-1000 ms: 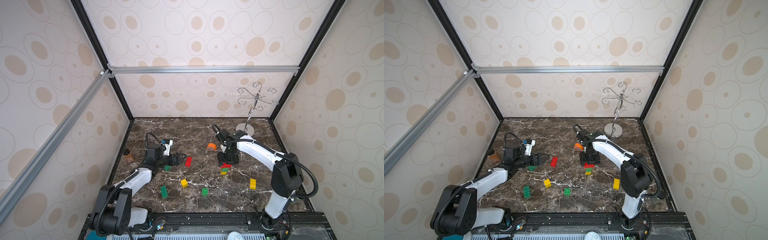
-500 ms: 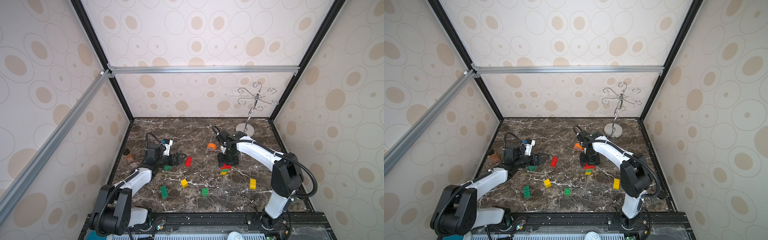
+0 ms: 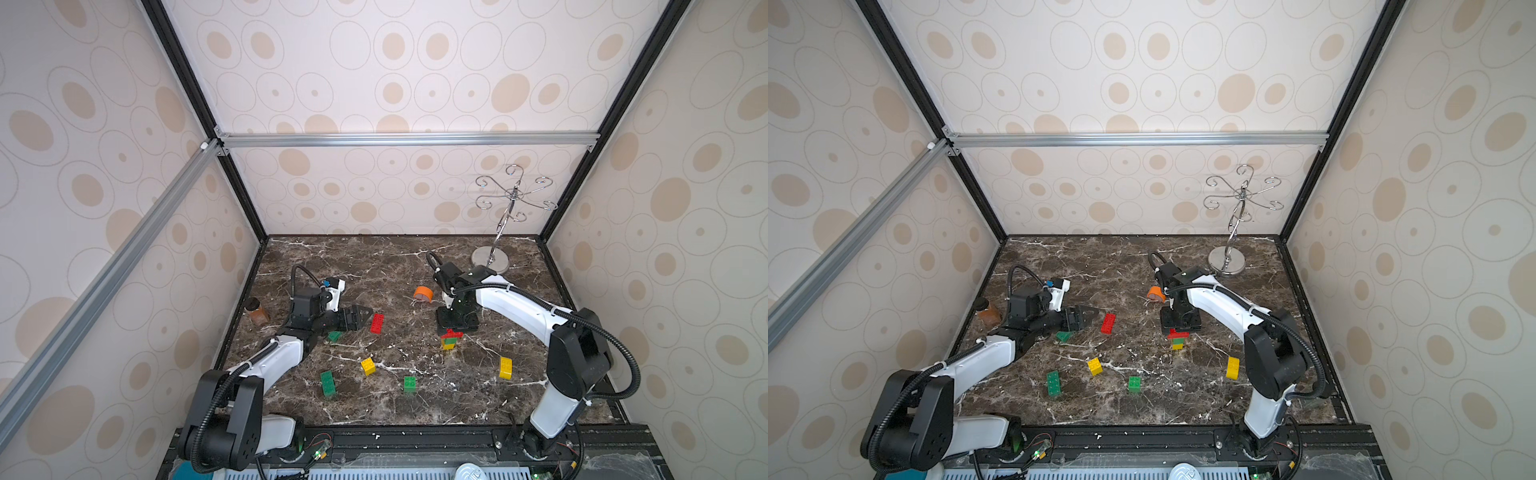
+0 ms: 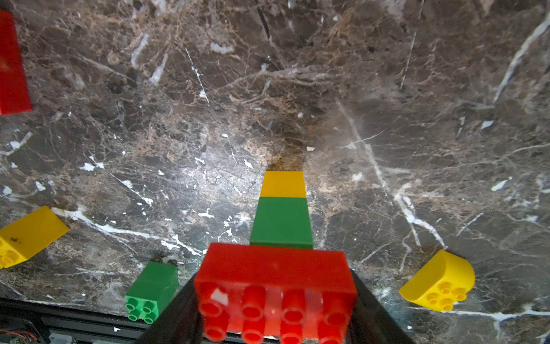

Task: Assemble an ice cream with lego
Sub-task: Assemble the lego brick with the lego brick.

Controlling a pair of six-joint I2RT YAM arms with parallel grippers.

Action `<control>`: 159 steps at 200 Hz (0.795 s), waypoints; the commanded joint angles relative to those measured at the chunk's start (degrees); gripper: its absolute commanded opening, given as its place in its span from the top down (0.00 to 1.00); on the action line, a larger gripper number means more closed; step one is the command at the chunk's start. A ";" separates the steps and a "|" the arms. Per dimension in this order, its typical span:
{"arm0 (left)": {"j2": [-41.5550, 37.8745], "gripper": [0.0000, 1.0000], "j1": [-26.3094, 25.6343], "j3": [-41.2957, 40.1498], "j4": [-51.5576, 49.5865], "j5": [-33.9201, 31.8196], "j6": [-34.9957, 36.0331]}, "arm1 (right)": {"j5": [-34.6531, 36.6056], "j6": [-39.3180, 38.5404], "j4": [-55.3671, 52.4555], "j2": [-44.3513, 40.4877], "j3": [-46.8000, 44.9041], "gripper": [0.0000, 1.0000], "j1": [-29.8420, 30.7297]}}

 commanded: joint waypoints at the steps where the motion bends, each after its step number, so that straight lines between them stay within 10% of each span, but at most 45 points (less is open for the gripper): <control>1: -0.34 0.00 -0.22 2.38 -0.93 -0.22 1.18 | -0.14 -2.26 -2.42 4.47 -1.21 0.66 -0.41; 159: -0.96 0.00 -0.22 2.27 -1.59 -0.76 1.60 | 0.31 -8.66 2.01 3.98 -4.66 0.69 -1.46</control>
